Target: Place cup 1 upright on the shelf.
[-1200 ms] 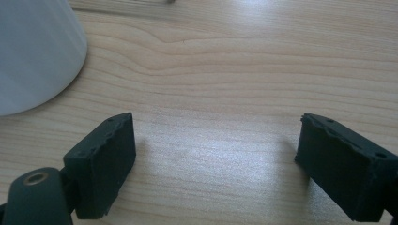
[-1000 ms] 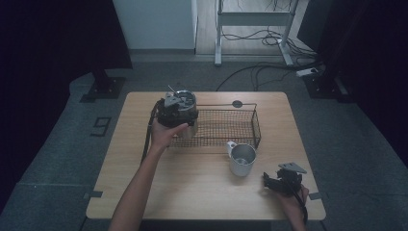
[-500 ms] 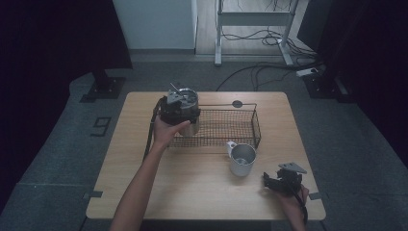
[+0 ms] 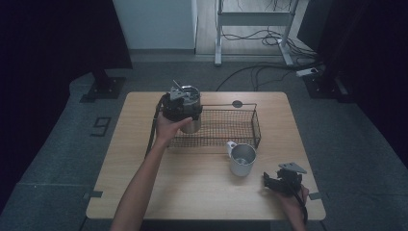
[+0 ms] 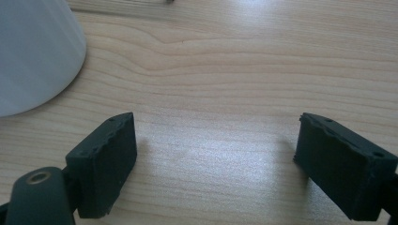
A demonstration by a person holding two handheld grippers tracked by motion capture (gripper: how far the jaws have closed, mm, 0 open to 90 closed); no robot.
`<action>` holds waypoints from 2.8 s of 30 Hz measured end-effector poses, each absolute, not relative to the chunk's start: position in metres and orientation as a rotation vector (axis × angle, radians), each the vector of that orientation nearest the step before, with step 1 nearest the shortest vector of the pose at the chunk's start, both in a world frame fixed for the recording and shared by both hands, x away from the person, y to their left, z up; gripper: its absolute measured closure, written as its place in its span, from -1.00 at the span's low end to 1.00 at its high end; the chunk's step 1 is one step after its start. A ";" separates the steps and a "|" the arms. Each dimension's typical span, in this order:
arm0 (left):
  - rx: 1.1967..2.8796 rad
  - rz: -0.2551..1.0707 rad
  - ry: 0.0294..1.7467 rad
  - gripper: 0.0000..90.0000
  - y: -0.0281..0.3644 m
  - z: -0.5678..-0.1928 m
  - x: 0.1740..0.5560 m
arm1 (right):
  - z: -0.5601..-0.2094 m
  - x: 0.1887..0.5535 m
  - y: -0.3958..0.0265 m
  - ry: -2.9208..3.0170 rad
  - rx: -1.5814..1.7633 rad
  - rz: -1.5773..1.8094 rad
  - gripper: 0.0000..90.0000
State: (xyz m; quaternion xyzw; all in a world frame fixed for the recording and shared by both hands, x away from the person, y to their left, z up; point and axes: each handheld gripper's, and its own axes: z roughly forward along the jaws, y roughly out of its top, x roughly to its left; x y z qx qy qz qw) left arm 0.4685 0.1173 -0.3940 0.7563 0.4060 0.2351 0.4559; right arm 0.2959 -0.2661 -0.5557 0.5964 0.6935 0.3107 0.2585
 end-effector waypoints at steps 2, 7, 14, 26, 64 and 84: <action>1.867 0.584 1.000 -0.91 0.116 -0.394 0.470 | -0.556 0.296 -0.266 1.880 1.616 0.842 -0.72; 1.869 0.576 1.007 -0.91 0.115 -0.397 0.474 | -0.556 0.296 -0.266 1.880 1.616 0.842 -0.72; 1.880 0.578 1.026 -0.91 0.113 -0.405 0.482 | -0.556 0.296 -0.266 1.880 1.616 0.843 -0.72; 1.896 0.561 1.039 -0.91 0.108 -0.417 0.487 | -0.556 0.296 -0.266 1.879 1.617 0.843 -0.71; 1.952 0.513 1.124 -0.91 0.111 -0.456 0.499 | -0.556 0.296 -0.266 1.879 1.616 0.842 -0.71; 1.982 0.544 1.097 -0.91 0.108 -0.467 0.495 | -0.556 0.296 -0.266 1.879 1.616 0.842 -0.71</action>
